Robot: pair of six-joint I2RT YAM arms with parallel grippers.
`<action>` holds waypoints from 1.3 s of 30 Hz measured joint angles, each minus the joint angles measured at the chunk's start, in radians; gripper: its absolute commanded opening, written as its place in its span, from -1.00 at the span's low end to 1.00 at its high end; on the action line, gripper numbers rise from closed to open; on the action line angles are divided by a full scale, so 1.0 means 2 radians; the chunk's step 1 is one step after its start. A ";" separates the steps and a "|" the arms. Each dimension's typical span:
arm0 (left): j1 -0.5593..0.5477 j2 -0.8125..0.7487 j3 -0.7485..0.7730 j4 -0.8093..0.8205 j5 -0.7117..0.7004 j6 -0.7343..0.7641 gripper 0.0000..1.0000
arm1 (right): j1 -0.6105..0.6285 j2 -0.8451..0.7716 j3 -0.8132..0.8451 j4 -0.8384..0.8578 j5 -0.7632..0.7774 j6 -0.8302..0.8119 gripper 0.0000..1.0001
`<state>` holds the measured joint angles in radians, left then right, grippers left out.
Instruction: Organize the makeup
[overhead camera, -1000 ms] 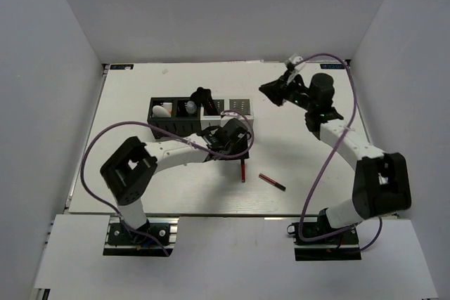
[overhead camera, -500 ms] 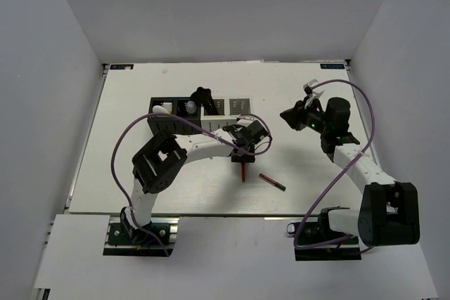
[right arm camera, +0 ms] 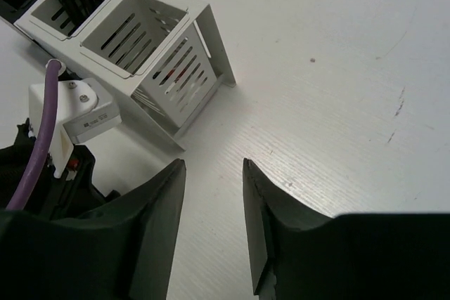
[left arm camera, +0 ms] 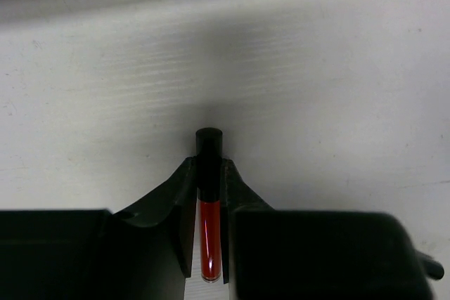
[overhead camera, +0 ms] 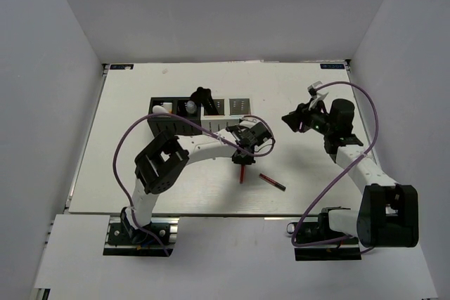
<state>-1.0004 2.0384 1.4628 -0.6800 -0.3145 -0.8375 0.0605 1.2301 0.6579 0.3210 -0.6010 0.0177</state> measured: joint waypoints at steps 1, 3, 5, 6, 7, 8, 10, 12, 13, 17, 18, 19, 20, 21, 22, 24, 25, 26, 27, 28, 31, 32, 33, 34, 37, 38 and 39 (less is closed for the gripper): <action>-0.002 -0.002 -0.001 0.001 0.001 0.007 -0.99 | -0.001 -0.001 -0.001 -0.005 -0.003 -0.001 -0.05; -0.007 -0.018 -0.011 0.015 0.010 0.026 -1.00 | -0.005 -0.003 -0.001 -0.015 -0.009 -0.006 -0.05; -0.010 -0.051 -0.022 0.030 0.018 0.045 -1.00 | -0.009 -0.006 -0.004 -0.019 -0.016 -0.012 -0.11; -0.011 -0.068 -0.022 0.035 0.021 0.055 -1.00 | -0.011 -0.007 -0.007 -0.019 -0.019 -0.015 -0.14; -0.011 -0.093 -0.022 0.047 0.024 0.067 -1.00 | -0.012 -0.009 -0.010 -0.022 -0.024 -0.017 -0.21; -0.011 -0.117 -0.020 0.057 0.025 0.077 -1.00 | -0.014 -0.010 -0.011 -0.024 -0.027 -0.020 -0.26; -0.008 -0.156 -0.011 0.079 0.019 0.101 -1.00 | -0.016 -0.010 -0.015 -0.029 -0.033 -0.028 -0.46; -0.002 -0.186 0.004 0.107 0.005 0.131 -1.00 | -0.017 -0.011 -0.019 -0.033 -0.039 -0.035 -0.68; 0.002 -0.193 0.012 0.120 -0.003 0.144 -1.00 | -0.017 -0.012 -0.021 -0.033 -0.042 -0.038 -0.74; 0.027 -0.198 0.025 0.195 -0.032 0.208 -1.00 | -0.017 -0.017 -0.033 -0.037 -0.055 -0.053 -0.89; 0.034 -0.194 0.022 0.215 -0.035 0.224 -1.00 | -0.017 -0.019 -0.036 -0.041 -0.059 -0.059 -0.89; 0.042 -0.192 0.014 0.238 -0.036 0.239 -1.00 | -0.017 -0.020 -0.039 -0.045 -0.063 -0.066 -0.89; 0.049 -0.189 0.004 0.262 -0.036 0.256 -1.00 | -0.017 -0.022 -0.041 -0.048 -0.069 -0.072 -0.90; 0.057 -0.186 -0.006 0.286 -0.035 0.273 -1.00 | -0.017 -0.023 -0.042 -0.050 -0.073 -0.080 -0.90; 0.063 -0.181 -0.017 0.309 -0.035 0.290 -1.00 | -0.017 -0.024 -0.043 -0.055 -0.078 -0.087 -0.89; 0.075 -0.170 -0.032 0.350 -0.031 0.320 -1.00 | -0.018 -0.029 -0.045 -0.060 -0.085 -0.099 -0.89; 0.084 -0.163 -0.033 0.364 -0.027 0.333 -1.00 | -0.017 -0.033 -0.047 -0.062 -0.087 -0.104 -0.89; 0.090 -0.154 -0.033 0.379 -0.020 0.344 -1.00 | -0.018 -0.038 -0.051 -0.064 -0.090 -0.108 -0.89; 0.097 -0.147 -0.033 0.394 -0.015 0.356 -1.00 | -0.018 -0.042 -0.055 -0.065 -0.092 -0.111 -0.89; 0.102 -0.140 -0.036 0.412 -0.008 0.366 -1.00 | -0.018 -0.046 -0.060 -0.066 -0.094 -0.114 -0.89; 0.118 -0.130 -0.049 0.454 0.011 0.386 -1.00 | -0.018 -0.055 -0.073 -0.066 -0.096 -0.117 -0.88; 0.123 -0.125 -0.050 0.465 0.017 0.390 -1.00 | -0.018 -0.057 -0.077 -0.068 -0.097 -0.118 -0.85; 0.126 -0.120 -0.050 0.474 0.021 0.393 -1.00 | -0.018 -0.059 -0.080 -0.068 -0.097 -0.118 -0.82; 0.129 -0.115 -0.050 0.481 0.026 0.395 -1.00 | -0.018 -0.060 -0.082 -0.068 -0.097 -0.118 -0.77; 0.132 -0.104 -0.052 0.495 0.040 0.400 -1.00 | -0.018 -0.066 -0.083 -0.070 -0.098 -0.124 -0.52; 0.132 -0.103 -0.056 0.500 0.044 0.401 -1.00 | -0.018 -0.068 -0.083 -0.070 -0.099 -0.127 -0.45; 0.132 -0.103 -0.061 0.506 0.048 0.402 -1.00 | -0.018 -0.072 -0.083 -0.071 -0.101 -0.133 -0.41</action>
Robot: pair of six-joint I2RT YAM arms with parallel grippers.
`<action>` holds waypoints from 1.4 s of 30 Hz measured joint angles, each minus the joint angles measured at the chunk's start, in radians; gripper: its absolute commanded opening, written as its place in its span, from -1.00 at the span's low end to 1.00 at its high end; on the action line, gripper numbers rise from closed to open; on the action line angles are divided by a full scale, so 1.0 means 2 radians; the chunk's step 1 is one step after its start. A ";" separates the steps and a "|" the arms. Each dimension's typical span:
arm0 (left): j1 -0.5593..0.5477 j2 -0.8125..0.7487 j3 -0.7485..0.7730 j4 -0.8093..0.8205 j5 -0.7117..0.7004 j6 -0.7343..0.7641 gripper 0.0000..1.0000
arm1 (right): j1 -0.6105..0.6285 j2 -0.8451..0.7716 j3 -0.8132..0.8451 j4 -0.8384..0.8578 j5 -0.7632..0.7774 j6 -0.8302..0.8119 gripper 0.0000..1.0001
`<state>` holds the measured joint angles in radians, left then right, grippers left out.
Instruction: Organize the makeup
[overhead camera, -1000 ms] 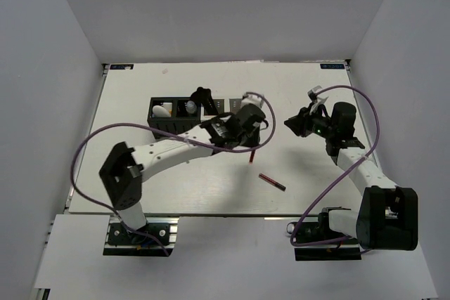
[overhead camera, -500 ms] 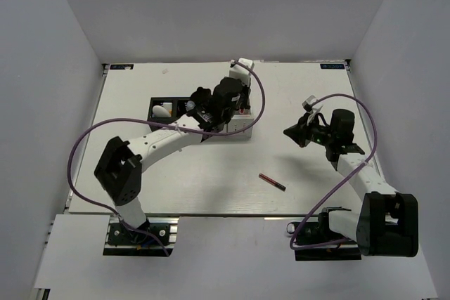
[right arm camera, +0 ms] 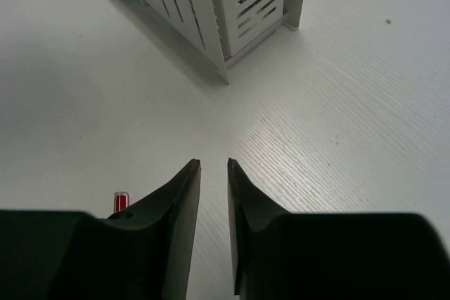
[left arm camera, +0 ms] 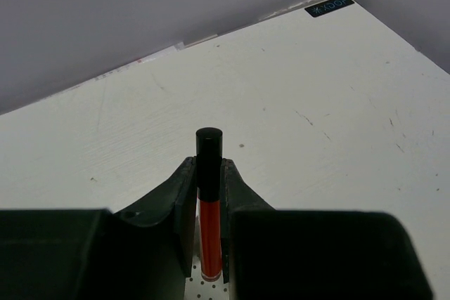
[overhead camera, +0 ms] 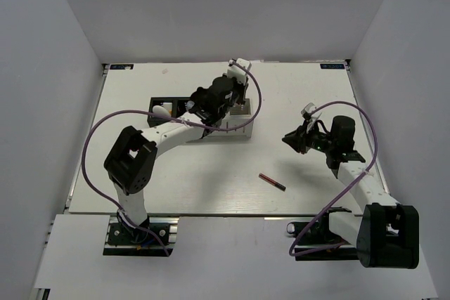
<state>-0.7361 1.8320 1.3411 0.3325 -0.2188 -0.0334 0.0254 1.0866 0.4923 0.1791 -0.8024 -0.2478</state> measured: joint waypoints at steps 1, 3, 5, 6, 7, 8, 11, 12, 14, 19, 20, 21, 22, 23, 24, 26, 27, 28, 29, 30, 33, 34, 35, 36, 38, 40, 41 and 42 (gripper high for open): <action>0.000 0.000 -0.004 0.005 0.002 0.000 -1.00 | 0.000 -0.003 0.000 -0.001 -0.003 -0.004 -0.37; 0.000 0.000 -0.010 0.009 0.007 0.000 -1.00 | 0.000 -0.007 0.000 -0.003 -0.009 -0.013 -0.30; 0.000 0.000 -0.013 0.009 0.010 0.000 -0.88 | 0.000 -0.008 0.000 -0.004 -0.014 -0.020 -0.28; 0.000 0.000 -0.015 0.011 0.011 0.000 -0.85 | 0.000 -0.008 0.000 -0.005 -0.016 -0.023 -0.27; 0.000 0.000 -0.018 0.014 0.011 -0.001 -0.70 | 0.000 -0.008 0.000 -0.007 -0.017 -0.024 -0.26; 0.000 0.000 -0.021 0.017 0.011 -0.001 -0.63 | 0.000 -0.008 0.000 -0.008 -0.018 -0.025 -0.25; 0.000 0.000 -0.030 0.020 0.011 -0.004 -0.33 | 0.000 -0.008 0.000 -0.009 -0.020 -0.026 -0.23; 0.000 0.000 -0.033 0.021 0.010 -0.006 -0.29 | 0.000 -0.008 0.000 -0.010 -0.020 -0.026 -0.22; 0.000 0.001 -0.036 0.020 0.008 -0.008 -0.09 | 0.000 -0.008 0.000 -0.011 -0.020 -0.026 -0.20; 0.000 0.001 -0.036 0.021 0.002 -0.012 0.24 | 0.000 -0.008 0.000 -0.024 -0.035 -0.041 -0.09; 0.000 0.001 -0.036 0.021 0.001 -0.013 0.30 | 0.000 -0.008 0.000 -0.032 -0.043 -0.051 -0.07; 0.000 0.001 -0.036 0.021 0.000 -0.015 0.31 | 0.000 -0.008 0.000 -0.042 -0.050 -0.059 -0.03; 0.000 0.001 -0.036 0.021 -0.001 -0.016 0.32 | 0.000 -0.008 0.001 -0.057 -0.060 -0.073 -0.02; 0.000 0.001 -0.036 0.021 -0.001 -0.017 0.34 | 0.000 -0.008 0.002 -0.075 -0.069 -0.089 -0.01; 0.000 0.001 -0.036 0.021 -0.001 -0.017 0.35 | 0.001 -0.007 0.005 -0.094 -0.077 -0.104 0.01; -0.001 -0.001 -0.036 0.021 -0.001 -0.018 0.37 | 0.003 -0.002 0.017 -0.143 -0.093 -0.146 0.03; -0.001 -0.003 -0.036 0.020 -0.001 -0.019 0.37 | 0.006 0.004 0.027 -0.175 -0.099 -0.173 0.05; -0.002 -0.006 -0.036 0.019 -0.001 -0.020 0.37 | 0.009 0.010 0.036 -0.204 -0.101 -0.200 0.06; -0.002 -0.013 -0.036 0.016 0.000 -0.023 0.36 | 0.013 0.016 0.047 -0.234 -0.101 -0.226 0.07; -0.003 -0.021 -0.036 0.012 0.002 -0.029 0.37 | 0.018 0.022 0.056 -0.265 -0.101 -0.252 0.07; -0.004 -0.062 -0.039 -0.012 0.015 -0.056 0.41 | 0.038 0.035 0.071 -0.329 -0.084 -0.305 0.08; -0.004 -0.085 -0.043 -0.024 0.020 -0.070 0.44 | 0.044 0.036 0.071 -0.343 -0.076 -0.315 0.09; -0.004 -0.106 -0.046 -0.038 0.024 -0.085 0.47 | 0.053 0.037 0.071 -0.357 -0.066 -0.322 0.09; -0.004 -0.127 -0.050 -0.053 0.027 -0.102 0.50 | 0.062 0.037 0.071 -0.366 -0.056 -0.326 0.11; -0.006 -0.173 -0.060 -0.094 0.032 -0.138 0.53 | 0.081 0.039 0.071 -0.376 -0.038 -0.326 0.13; -0.007 -0.221 -0.090 -0.126 0.035 -0.177 0.56 | 0.102 0.045 0.071 -0.377 -0.017 -0.320 0.15; -0.008 -0.245 -0.113 -0.139 0.035 -0.196 0.59 | 0.114 0.050 0.071 -0.376 -0.007 -0.316 0.16; -0.008 -0.268 -0.138 -0.152 0.036 -0.211 0.59 | 0.125 0.056 0.071 -0.375 0.003 -0.309 0.16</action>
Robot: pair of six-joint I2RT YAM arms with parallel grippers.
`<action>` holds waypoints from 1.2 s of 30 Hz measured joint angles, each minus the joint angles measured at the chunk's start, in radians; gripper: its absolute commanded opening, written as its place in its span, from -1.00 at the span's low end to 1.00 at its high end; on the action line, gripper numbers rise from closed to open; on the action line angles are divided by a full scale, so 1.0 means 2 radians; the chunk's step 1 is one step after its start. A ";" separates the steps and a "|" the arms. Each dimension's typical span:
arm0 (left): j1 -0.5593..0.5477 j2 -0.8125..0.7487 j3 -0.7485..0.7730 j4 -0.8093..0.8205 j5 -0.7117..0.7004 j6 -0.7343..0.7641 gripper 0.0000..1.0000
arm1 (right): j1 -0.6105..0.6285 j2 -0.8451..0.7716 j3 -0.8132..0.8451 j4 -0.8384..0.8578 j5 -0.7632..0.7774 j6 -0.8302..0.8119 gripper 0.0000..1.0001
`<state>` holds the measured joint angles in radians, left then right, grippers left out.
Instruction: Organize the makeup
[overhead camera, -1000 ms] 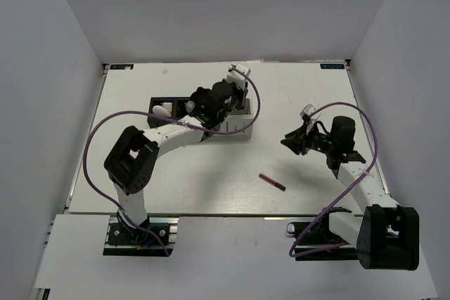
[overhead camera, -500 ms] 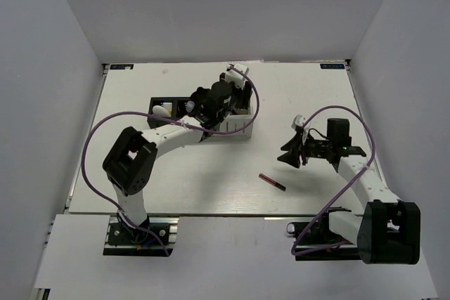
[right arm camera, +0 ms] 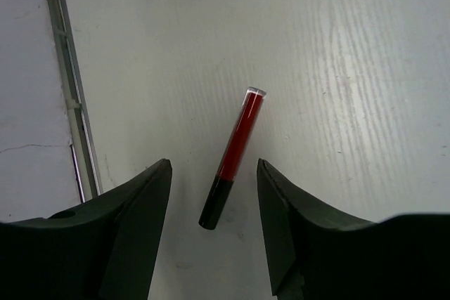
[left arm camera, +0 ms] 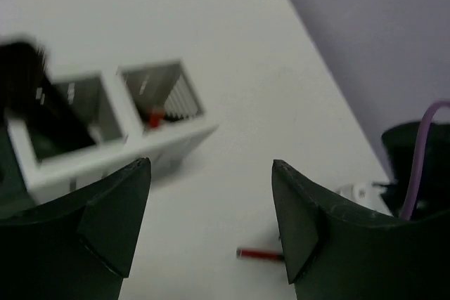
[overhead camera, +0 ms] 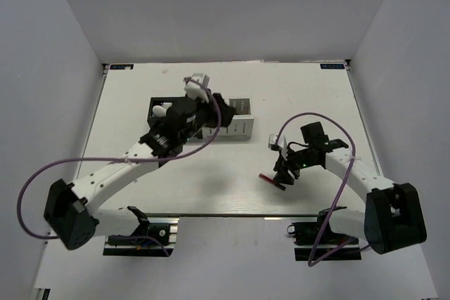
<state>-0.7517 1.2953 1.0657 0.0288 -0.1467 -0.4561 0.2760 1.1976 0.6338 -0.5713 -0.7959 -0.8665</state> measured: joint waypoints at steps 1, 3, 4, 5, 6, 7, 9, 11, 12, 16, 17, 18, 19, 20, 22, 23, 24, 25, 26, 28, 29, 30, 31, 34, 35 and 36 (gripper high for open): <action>0.000 -0.024 -0.030 -0.015 0.000 -0.016 0.60 | 0.010 0.006 0.000 0.002 0.011 0.006 0.16; -0.001 -0.066 -0.083 -0.047 -0.004 -0.047 0.60 | 0.031 0.023 0.000 0.010 0.034 0.024 0.19; -0.001 -0.085 -0.109 -0.063 -0.008 -0.061 0.60 | 0.040 0.032 0.000 0.015 0.045 0.032 0.20; -0.002 -0.102 -0.131 -0.080 -0.011 -0.076 0.60 | 0.049 0.043 0.002 0.020 0.057 0.041 0.22; -0.002 -0.116 -0.150 -0.094 -0.015 -0.090 0.60 | 0.057 0.054 0.003 0.025 0.071 0.052 0.22; -0.002 -0.128 -0.165 -0.105 -0.017 -0.102 0.60 | 0.063 0.063 0.005 0.030 0.083 0.061 0.23; -0.002 -0.147 -0.189 -0.119 -0.020 -0.126 0.60 | 0.077 0.080 0.010 0.041 0.110 0.079 0.26; -0.002 -0.161 -0.209 -0.126 -0.023 -0.146 0.60 | 0.087 0.092 0.018 0.051 0.131 0.091 0.27; -0.003 -0.166 -0.218 -0.129 -0.024 -0.155 0.61 | 0.093 0.098 0.022 0.054 0.141 0.096 0.27; -0.005 -0.181 -0.239 -0.139 -0.028 -0.178 0.61 | 0.110 0.117 0.034 0.068 0.174 0.109 0.26; -0.005 -0.185 -0.243 -0.142 -0.029 -0.181 0.61 | 0.114 0.119 0.037 0.070 0.181 0.112 0.24; -0.005 -0.188 -0.246 -0.146 -0.031 -0.183 0.61 | 0.118 0.122 0.039 0.073 0.187 0.115 0.23; -0.005 -0.192 -0.249 -0.147 -0.034 -0.185 0.62 | 0.122 0.125 0.042 0.076 0.194 0.118 0.20; -0.005 -0.196 -0.250 -0.150 -0.037 -0.187 0.62 | 0.126 0.129 0.045 0.078 0.201 0.120 0.17; -0.005 -0.204 -0.252 -0.158 -0.042 -0.191 0.63 | 0.135 0.138 0.055 0.080 0.214 0.122 0.08; -0.005 -0.207 -0.252 -0.161 -0.045 -0.192 0.63 | 0.138 0.142 0.059 0.081 0.220 0.123 0.07; -0.005 -0.212 -0.254 -0.162 -0.049 -0.194 0.63 | 0.142 0.145 0.062 0.082 0.227 0.125 0.05; -0.005 -0.216 -0.257 -0.164 -0.052 -0.197 0.63 | 0.145 0.147 0.064 0.084 0.233 0.127 0.01; -0.005 -0.221 -0.259 -0.168 -0.054 -0.200 0.62 | 0.148 0.147 0.064 0.085 0.240 0.128 0.00; -0.005 -0.230 -0.264 -0.175 -0.059 -0.204 0.62 | 0.155 0.147 0.064 0.087 0.252 0.129 -0.08; -0.005 -0.234 -0.267 -0.178 -0.062 -0.207 0.62 | 0.158 0.147 0.064 0.088 0.258 0.129 -0.11; -0.005 -0.239 -0.270 -0.181 -0.064 -0.209 0.62 | 0.161 0.147 0.063 0.091 0.266 0.130 -0.14; -0.005 -0.243 -0.274 -0.183 -0.065 -0.212 0.62 | 0.164 0.145 0.060 0.095 0.271 0.131 -0.22; -0.005 -0.246 -0.279 -0.189 -0.067 -0.217 0.63 | 0.171 0.136 0.048 0.111 0.288 0.133 -0.46; -0.005 -0.245 -0.280 -0.190 -0.068 -0.218 0.63 | 0.174 0.133 0.045 0.114 0.290 0.134 -0.52; -0.005 -0.245 -0.281 -0.192 -0.068 -0.218 0.63 | 0.175 0.130 0.041 0.118 0.293 0.137 -0.59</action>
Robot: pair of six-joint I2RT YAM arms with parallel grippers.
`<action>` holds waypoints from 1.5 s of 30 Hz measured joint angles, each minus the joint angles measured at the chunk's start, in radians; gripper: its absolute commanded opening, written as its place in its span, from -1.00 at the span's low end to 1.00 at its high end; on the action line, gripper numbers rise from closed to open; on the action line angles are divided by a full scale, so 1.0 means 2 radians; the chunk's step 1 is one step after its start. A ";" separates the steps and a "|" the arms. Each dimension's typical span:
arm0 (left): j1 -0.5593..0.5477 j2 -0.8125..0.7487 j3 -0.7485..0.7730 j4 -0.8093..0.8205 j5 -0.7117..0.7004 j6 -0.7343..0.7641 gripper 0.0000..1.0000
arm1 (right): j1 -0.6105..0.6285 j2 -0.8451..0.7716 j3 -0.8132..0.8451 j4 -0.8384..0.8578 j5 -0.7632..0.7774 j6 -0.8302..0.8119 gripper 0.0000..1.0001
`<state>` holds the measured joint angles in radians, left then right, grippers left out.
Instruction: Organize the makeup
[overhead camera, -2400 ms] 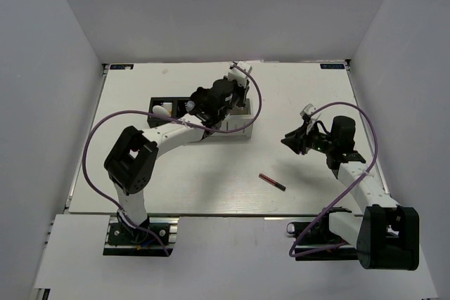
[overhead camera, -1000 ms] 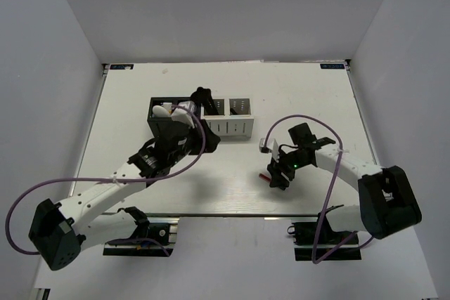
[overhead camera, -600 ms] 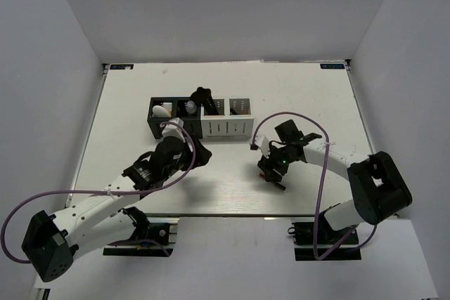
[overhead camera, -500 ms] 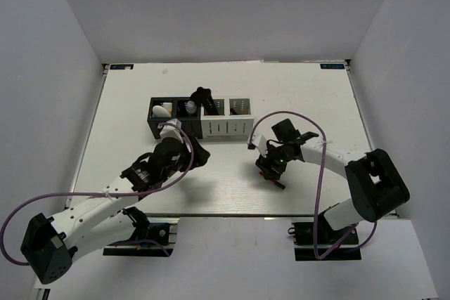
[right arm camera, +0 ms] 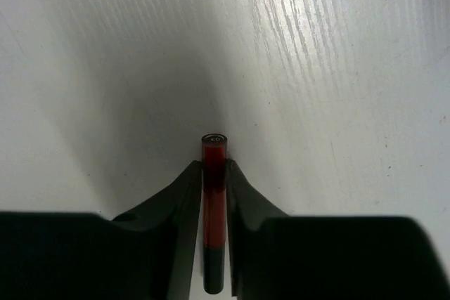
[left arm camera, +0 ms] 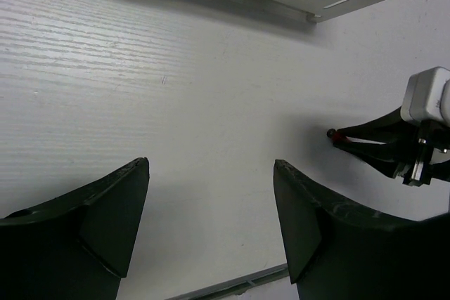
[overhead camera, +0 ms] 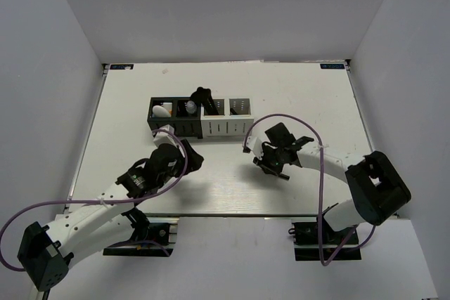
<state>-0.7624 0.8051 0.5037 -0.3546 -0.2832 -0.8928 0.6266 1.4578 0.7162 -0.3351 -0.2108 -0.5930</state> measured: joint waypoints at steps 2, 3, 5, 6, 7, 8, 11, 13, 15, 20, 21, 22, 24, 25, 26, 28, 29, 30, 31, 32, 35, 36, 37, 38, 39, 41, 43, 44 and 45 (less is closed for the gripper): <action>0.000 0.002 0.000 -0.003 -0.002 -0.002 0.63 | 0.002 -0.005 -0.005 0.007 0.005 0.001 -0.85; 0.000 0.002 0.000 -0.004 -0.004 -0.003 0.63 | 0.002 -0.005 -0.006 0.010 0.007 0.003 -0.95; 0.000 0.005 0.000 -0.006 -0.008 -0.004 0.63 | 0.001 -0.005 -0.006 0.012 0.006 0.003 -1.00; 0.000 0.005 0.000 -0.007 -0.010 -0.005 0.63 | 0.001 -0.004 -0.004 0.011 0.003 0.003 -1.00; 0.000 0.006 0.000 -0.008 -0.012 -0.006 0.63 | -0.001 -0.001 0.000 0.006 -0.002 0.001 -1.00; 0.000 0.006 -0.001 -0.008 -0.012 -0.007 0.63 | -0.003 0.003 0.007 -0.003 -0.012 -0.001 -1.00; 0.000 0.006 -0.005 -0.014 -0.014 -0.010 0.63 | -0.013 0.012 0.032 -0.046 -0.061 -0.010 -1.00; 0.000 0.005 -0.008 -0.017 -0.016 -0.013 0.63 | -0.021 0.011 0.068 -0.077 -0.106 -0.018 -1.00; 0.000 0.002 -0.012 -0.021 -0.017 -0.017 0.62 | -0.027 0.010 0.117 -0.095 -0.149 -0.020 -1.00; 0.000 -0.016 -0.017 -0.029 -0.021 -0.026 0.63 | -0.049 0.005 0.256 -0.087 -0.256 -0.005 -1.00; 0.000 -0.019 -0.018 -0.029 -0.022 -0.028 0.63 | -0.055 0.002 0.278 -0.074 -0.278 0.008 -1.00; 0.000 -0.021 -0.018 -0.029 -0.022 -0.029 0.62 | -0.058 0.002 0.290 -0.063 -0.292 0.017 -1.00; 0.000 -0.024 -0.018 -0.032 -0.023 -0.031 0.63 | -0.068 -0.001 0.303 -0.023 -0.322 0.053 -1.00; 0.000 -0.024 -0.018 -0.033 -0.023 -0.031 0.62 | -0.072 -0.001 0.303 0.007 -0.336 0.074 -1.00; 0.000 -0.025 -0.018 -0.033 -0.023 -0.032 0.62 | -0.077 0.001 0.301 0.040 -0.348 0.099 -1.00; 0.000 -0.025 -0.018 -0.033 -0.023 -0.033 0.62 | -0.086 0.010 0.290 0.130 -0.369 0.153 -1.00; 0.000 -0.025 -0.018 -0.034 -0.023 -0.033 0.63 | -0.090 0.017 0.283 0.180 -0.377 0.179 -1.00; 0.000 -0.025 -0.018 -0.035 -0.023 -0.034 0.62 | -0.093 0.028 0.275 0.231 -0.383 0.208 -1.00; 0.000 -0.025 -0.018 -0.036 -0.023 -0.034 0.63 | -0.096 0.039 0.270 0.276 -0.387 0.232 -1.00; 0.000 -0.025 -0.018 -0.038 -0.023 -0.034 0.62 | -0.098 0.056 0.267 0.321 -0.390 0.255 -1.00; 0.000 -0.026 -0.018 -0.046 -0.023 -0.035 0.62 | -0.104 0.112 0.270 0.423 -0.393 0.303 -1.00; 0.000 -0.028 -0.018 -0.048 -0.023 -0.036 0.63 | -0.104 0.132 0.273 0.447 -0.393 0.315 -1.00; 0.000 -0.029 -0.018 -0.049 -0.023 -0.037 0.63 | -0.105 0.149 0.276 0.465 -0.391 0.325 -1.00; 0.000 -0.031 -0.018 -0.051 -0.023 -0.039 0.62 | -0.108 0.168 0.279 0.484 -0.389 0.337 -1.00; 0.000 -0.032 -0.018 -0.053 -0.023 -0.039 0.63 | -0.109 0.181 0.279 0.498 -0.385 0.346 -1.00; 0.000 -0.035 -0.018 -0.057 -0.023 -0.043 0.63 | -0.113 0.198 0.279 0.513 -0.380 0.350 -1.00; 0.000 -0.036 -0.018 -0.057 -0.023 -0.047 0.62 | -0.117 0.203 0.277 0.521 -0.376 0.347 -1.00; 0.000 -0.036 -0.018 -0.057 -0.023 -0.049 0.63 | -0.118 0.203 0.275 0.526 -0.374 0.345 -1.00; 0.000 -0.035 -0.018 -0.057 -0.023 -0.050 0.63 | -0.121 0.203 0.273 0.530 -0.374 0.342 -1.00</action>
<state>-0.7624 0.7341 0.4679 -0.4683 -0.3298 -0.9936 0.3847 1.8645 1.2617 0.7258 -0.9588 0.0917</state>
